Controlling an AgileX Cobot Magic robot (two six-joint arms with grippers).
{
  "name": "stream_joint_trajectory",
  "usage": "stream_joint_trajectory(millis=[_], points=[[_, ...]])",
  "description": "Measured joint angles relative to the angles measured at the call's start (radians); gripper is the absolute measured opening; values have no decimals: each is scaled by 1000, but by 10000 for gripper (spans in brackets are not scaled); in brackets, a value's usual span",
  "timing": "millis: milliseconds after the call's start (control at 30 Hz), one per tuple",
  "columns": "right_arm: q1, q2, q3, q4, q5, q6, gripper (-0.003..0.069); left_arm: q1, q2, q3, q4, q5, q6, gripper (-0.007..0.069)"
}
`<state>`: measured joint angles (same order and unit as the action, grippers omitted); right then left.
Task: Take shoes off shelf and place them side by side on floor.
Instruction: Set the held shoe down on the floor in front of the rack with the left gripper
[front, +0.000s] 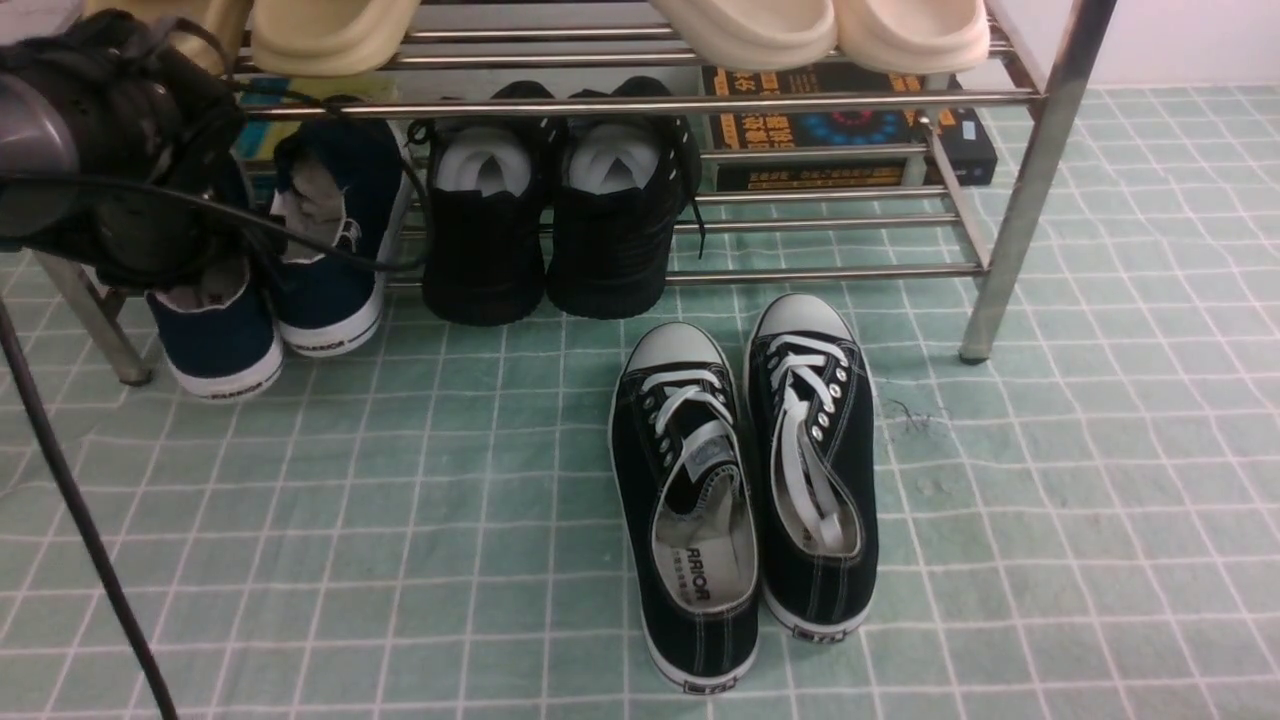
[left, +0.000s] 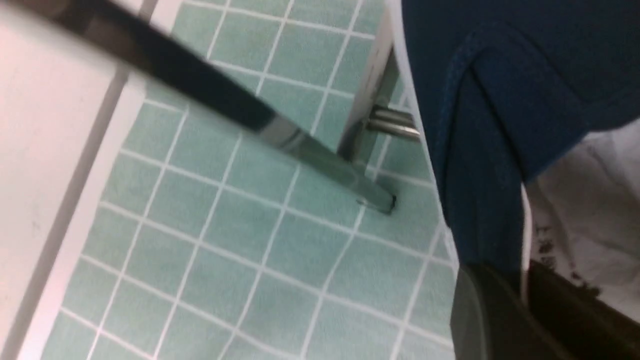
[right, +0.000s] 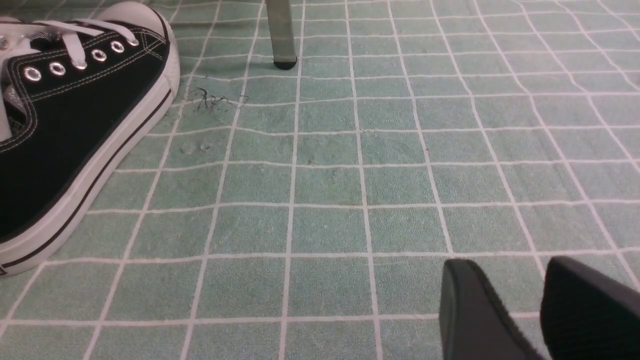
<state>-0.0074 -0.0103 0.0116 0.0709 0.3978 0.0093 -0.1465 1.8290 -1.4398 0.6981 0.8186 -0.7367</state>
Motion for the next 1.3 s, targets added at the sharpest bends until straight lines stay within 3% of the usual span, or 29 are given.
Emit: stream_joint_trajectory(millis=[333, 533, 700, 833, 1033, 1300], points=[[0, 0, 0, 0, 0, 0, 237, -2, -199, 7, -107, 173, 163, 50], [0, 0, 0, 0, 0, 0, 237, -2, -388, 7, -276, 292, 323, 50], [0, 0, 0, 0, 0, 0, 237, -2, -522, 45, -350, 416, 350, 50], [0, 0, 0, 0, 0, 0, 237, -2, -593, 155, -351, 414, 346, 50], [0, 0, 0, 0, 0, 0, 237, -2, -672, 428, -356, 291, 248, 50], [0, 0, 0, 0, 0, 0, 237, -2, -635, 720, -364, -184, 143, 50]])
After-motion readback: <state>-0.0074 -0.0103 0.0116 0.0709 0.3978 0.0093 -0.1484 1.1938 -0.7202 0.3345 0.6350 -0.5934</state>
